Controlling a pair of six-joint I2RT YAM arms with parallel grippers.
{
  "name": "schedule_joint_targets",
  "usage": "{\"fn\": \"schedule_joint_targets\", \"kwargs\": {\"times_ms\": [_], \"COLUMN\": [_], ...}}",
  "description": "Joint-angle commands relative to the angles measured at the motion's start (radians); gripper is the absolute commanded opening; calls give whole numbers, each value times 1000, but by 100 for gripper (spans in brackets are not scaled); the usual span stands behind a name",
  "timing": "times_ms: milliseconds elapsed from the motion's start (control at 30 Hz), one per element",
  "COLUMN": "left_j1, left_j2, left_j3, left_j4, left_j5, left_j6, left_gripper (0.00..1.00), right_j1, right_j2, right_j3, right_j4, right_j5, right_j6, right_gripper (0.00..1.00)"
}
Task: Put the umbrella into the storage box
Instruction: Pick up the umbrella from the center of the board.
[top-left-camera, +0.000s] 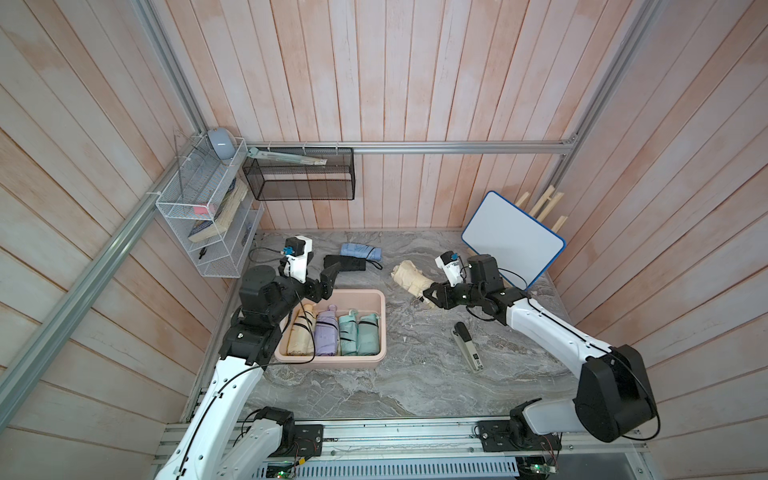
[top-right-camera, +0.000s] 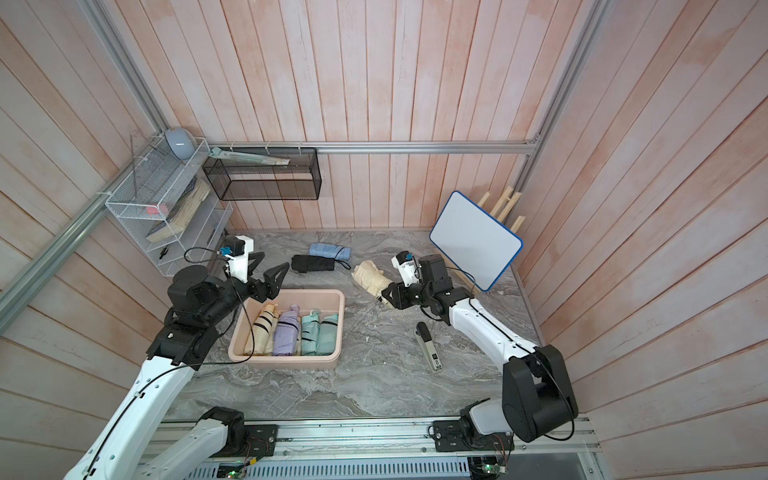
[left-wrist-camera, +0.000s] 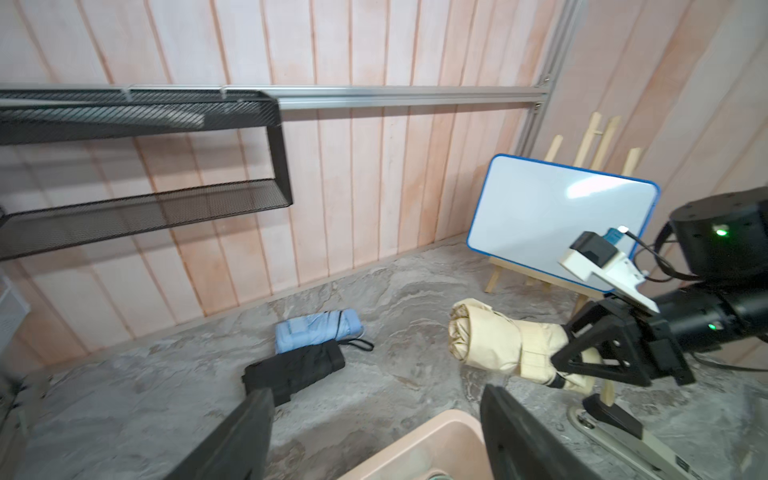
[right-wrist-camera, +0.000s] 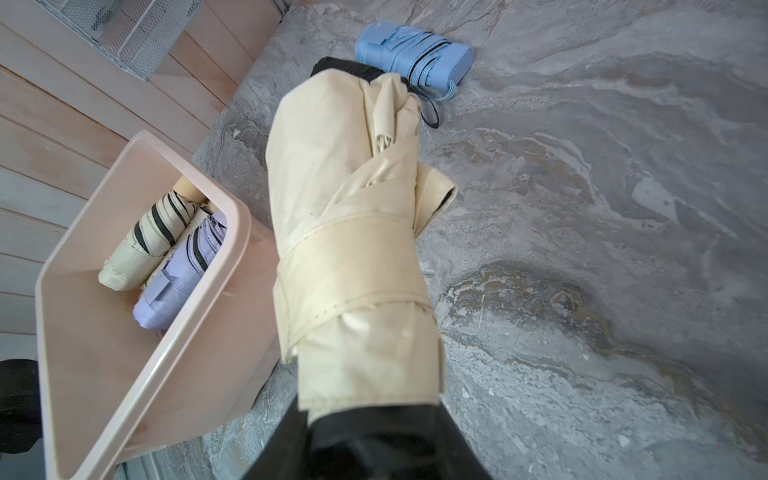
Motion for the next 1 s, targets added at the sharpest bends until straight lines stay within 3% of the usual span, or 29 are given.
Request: {"fn": "schedule_joint_targets", "kwargs": {"times_ms": [0,200,433,600,633,967], "left_j1": [-81,-200,-366,-418,-437,-489], "left_j2": [-34,-16,25,45,46,80], "left_j3": [-19,-13,23,32,36,61], "left_j4": [97,91,-11,-85,-104,-322], "left_j5": [-18,-12,-72,-70,-78,-103], "left_j6": [157,322,600,696,724,979], "left_gripper": [87,88,90,93,99,100], "right_j1": [0,39,171,243,252,305], "right_j2": [-63,-123,-59,-34,-31,5], "right_j3": [60,118,254,299,303,383], "right_j4": [-57,-157,-315,-371,-382,-501], "right_j5": [23,-6,-75,-105,-113,-145], "right_j6": [35,59,43,36,34,-14], "right_gripper": [16,15,15,15,16,17]}}
